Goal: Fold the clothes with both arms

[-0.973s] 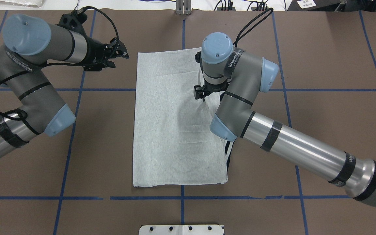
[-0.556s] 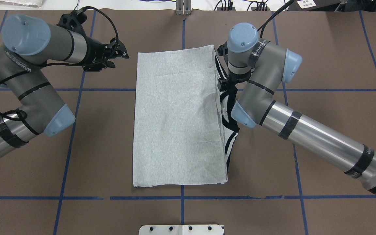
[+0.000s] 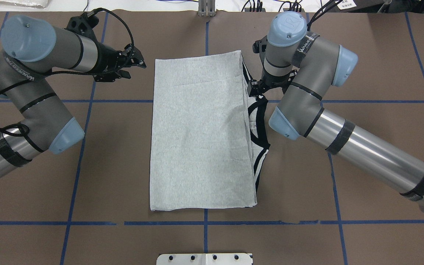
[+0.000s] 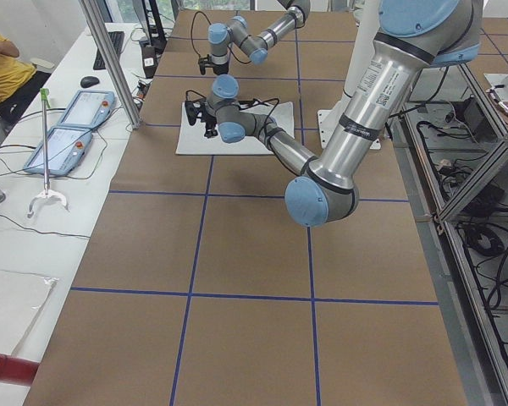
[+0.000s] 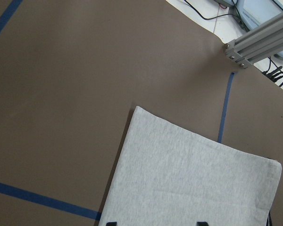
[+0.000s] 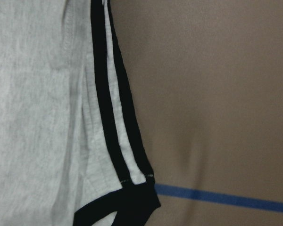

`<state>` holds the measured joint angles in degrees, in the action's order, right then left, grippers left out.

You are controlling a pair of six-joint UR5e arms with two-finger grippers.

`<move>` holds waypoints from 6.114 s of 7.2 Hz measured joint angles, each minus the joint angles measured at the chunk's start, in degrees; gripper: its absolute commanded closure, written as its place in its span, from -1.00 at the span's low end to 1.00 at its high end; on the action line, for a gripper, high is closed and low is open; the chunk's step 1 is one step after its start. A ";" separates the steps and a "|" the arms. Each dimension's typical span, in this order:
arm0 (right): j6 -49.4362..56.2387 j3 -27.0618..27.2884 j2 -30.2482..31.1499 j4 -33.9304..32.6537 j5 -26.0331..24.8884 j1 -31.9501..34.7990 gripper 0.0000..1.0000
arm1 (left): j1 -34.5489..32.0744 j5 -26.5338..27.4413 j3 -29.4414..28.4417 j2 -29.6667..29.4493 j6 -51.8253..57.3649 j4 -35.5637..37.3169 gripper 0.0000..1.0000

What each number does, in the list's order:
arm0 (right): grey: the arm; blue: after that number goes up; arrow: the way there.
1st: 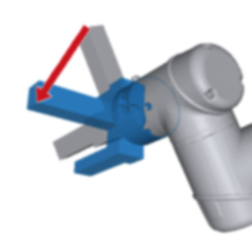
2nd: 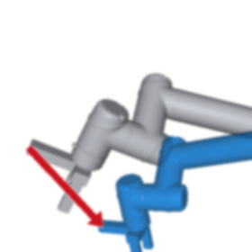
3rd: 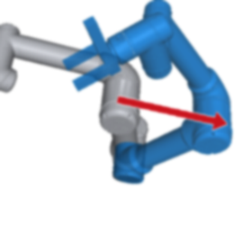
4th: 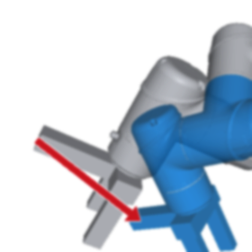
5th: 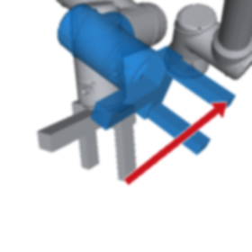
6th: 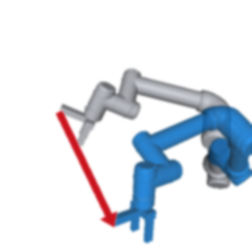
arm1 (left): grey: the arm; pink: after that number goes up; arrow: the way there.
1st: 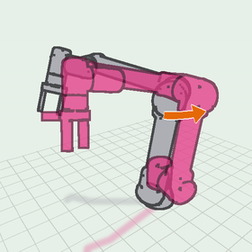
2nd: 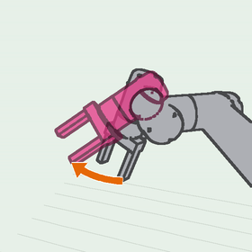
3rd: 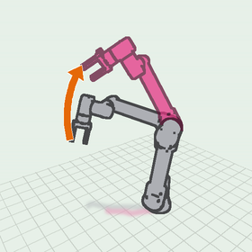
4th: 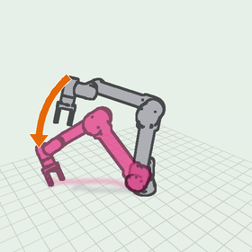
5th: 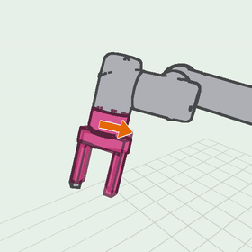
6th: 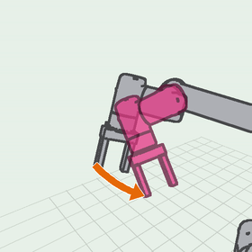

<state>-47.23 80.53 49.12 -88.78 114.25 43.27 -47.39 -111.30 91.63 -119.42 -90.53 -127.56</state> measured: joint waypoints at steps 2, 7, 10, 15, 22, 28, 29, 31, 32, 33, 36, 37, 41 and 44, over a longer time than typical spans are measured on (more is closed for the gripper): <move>-23.20 11.34 4.86 -0.18 -2.76 -5.11 -1.00 | -0.02 -0.05 0.53 0.10 0.00 0.52 -0.29; -70.44 23.25 9.46 -0.14 -21.63 -23.77 -0.96 | -0.06 -0.06 0.74 0.31 0.02 0.65 -0.29; -77.57 27.72 13.52 -0.37 -24.35 -28.56 -0.96 | -0.07 0.02 1.43 0.81 0.01 0.65 -0.29; -78.54 27.40 14.59 -0.11 -24.46 -30.26 -0.89 | -0.07 0.11 1.57 0.85 0.00 0.74 -0.29; -78.56 26.08 14.72 0.22 -24.18 -30.76 -0.21 | -0.05 0.29 1.62 0.79 -0.05 1.17 -0.29; -81.50 26.10 14.77 0.27 -23.96 -31.27 1.00 | -0.09 0.29 2.71 0.78 -0.01 2.59 -0.29; -81.56 26.23 14.76 0.27 -23.86 -31.31 1.00 | -0.08 0.31 3.07 0.82 -0.02 2.98 -0.30; -81.54 27.26 14.61 0.26 -23.76 -31.24 1.00 | -0.07 0.39 3.34 0.87 -0.14 3.17 -0.31; -81.53 27.99 14.62 0.22 -23.71 -31.19 1.00 | -0.01 0.48 3.60 1.06 -0.93 3.19 -0.31; -81.53 28.34 14.68 0.20 -23.67 -31.17 1.00 | 0.59 0.67 4.69 1.60 -3.66 3.20 -0.31; -81.21 28.84 15.10 0.21 -23.45 -31.01 1.00 | 10.29 5.63 15.68 8.10 -14.81 6.05 -0.31; -81.16 28.98 15.34 0.25 -23.25 -30.99 1.00 | 15.74 9.33 19.33 10.39 -19.25 7.94 -0.31; -81.15 29.10 15.68 0.28 -22.92 -31.05 1.00 | 30.31 17.98 22.59 16.12 -29.38 10.96 -0.29; -81.18 29.18 15.64 0.28 -22.93 -31.06 1.00 | 34.74 19.85 21.31 16.72 -31.85 11.10 -0.20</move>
<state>-128.41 109.70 64.76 -88.51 91.32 12.22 -12.66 -91.45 112.94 -102.70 -122.38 -116.46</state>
